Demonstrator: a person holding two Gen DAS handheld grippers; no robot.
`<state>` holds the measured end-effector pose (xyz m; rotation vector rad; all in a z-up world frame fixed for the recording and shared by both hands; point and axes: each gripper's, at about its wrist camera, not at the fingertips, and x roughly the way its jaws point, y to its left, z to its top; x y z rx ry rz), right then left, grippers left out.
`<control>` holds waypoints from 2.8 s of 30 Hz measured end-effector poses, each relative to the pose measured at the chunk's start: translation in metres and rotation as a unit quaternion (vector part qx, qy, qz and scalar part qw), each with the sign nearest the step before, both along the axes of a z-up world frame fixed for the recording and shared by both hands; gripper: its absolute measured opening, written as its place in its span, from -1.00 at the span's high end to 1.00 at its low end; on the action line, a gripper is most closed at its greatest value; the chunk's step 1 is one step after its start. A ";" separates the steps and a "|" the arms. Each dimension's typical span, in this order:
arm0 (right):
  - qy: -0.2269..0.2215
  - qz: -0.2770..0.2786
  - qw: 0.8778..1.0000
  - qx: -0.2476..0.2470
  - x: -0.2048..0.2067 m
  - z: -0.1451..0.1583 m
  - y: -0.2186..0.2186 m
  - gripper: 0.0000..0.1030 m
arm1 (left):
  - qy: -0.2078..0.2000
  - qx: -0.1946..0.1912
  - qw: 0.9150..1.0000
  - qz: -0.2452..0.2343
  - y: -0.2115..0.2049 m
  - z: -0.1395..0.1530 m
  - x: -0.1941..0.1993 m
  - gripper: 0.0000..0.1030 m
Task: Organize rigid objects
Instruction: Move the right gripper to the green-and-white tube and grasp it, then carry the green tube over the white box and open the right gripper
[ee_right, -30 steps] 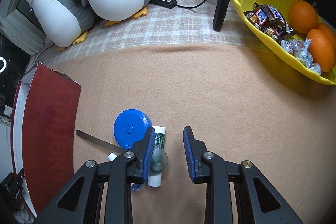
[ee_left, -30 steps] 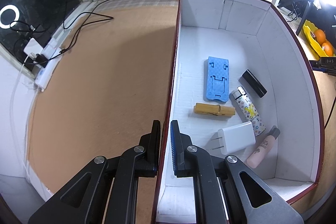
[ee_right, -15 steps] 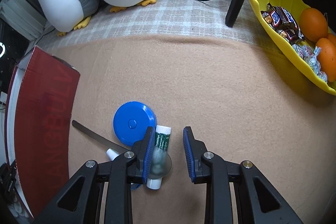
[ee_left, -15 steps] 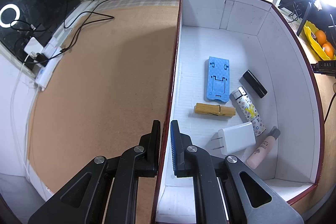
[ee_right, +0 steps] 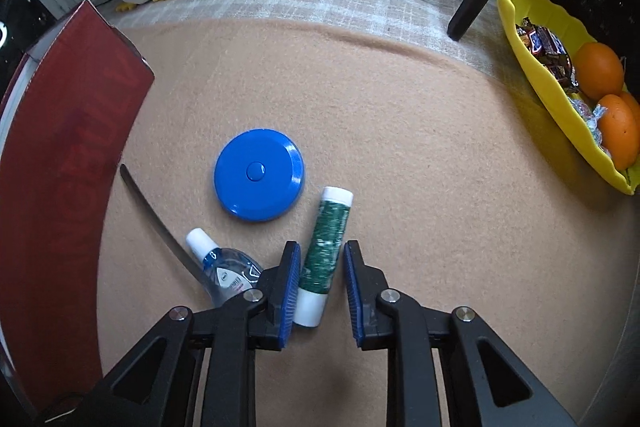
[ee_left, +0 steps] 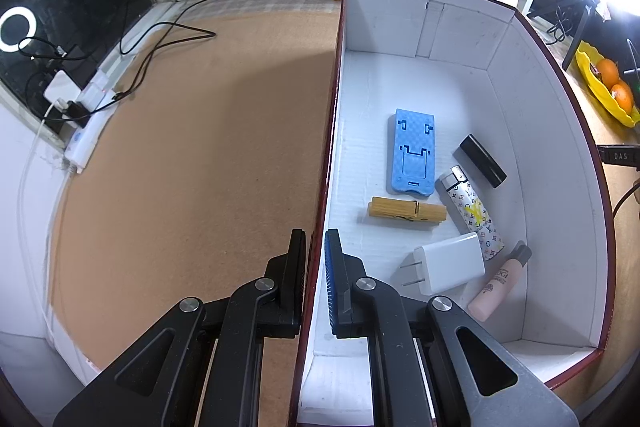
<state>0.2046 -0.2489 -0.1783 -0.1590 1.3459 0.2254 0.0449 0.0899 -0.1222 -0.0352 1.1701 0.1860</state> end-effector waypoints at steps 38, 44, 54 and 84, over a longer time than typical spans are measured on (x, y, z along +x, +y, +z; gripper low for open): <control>-0.157 0.072 0.978 0.117 -0.095 0.150 0.123 0.73 | -0.036 -0.053 0.998 -0.012 0.015 0.001 -0.008 0.85; -0.154 0.094 0.977 0.116 -0.092 0.146 0.159 0.73 | -0.038 -0.063 0.997 -0.015 0.017 -0.001 -0.008 0.85; -0.118 0.097 0.983 0.105 -0.067 0.109 0.197 0.73 | -0.039 -0.071 0.997 -0.020 0.019 -0.003 -0.006 0.85; -0.127 0.058 0.976 0.166 -0.067 0.120 0.141 0.00 | -0.026 -0.049 0.998 -0.026 0.013 -0.003 -0.005 0.85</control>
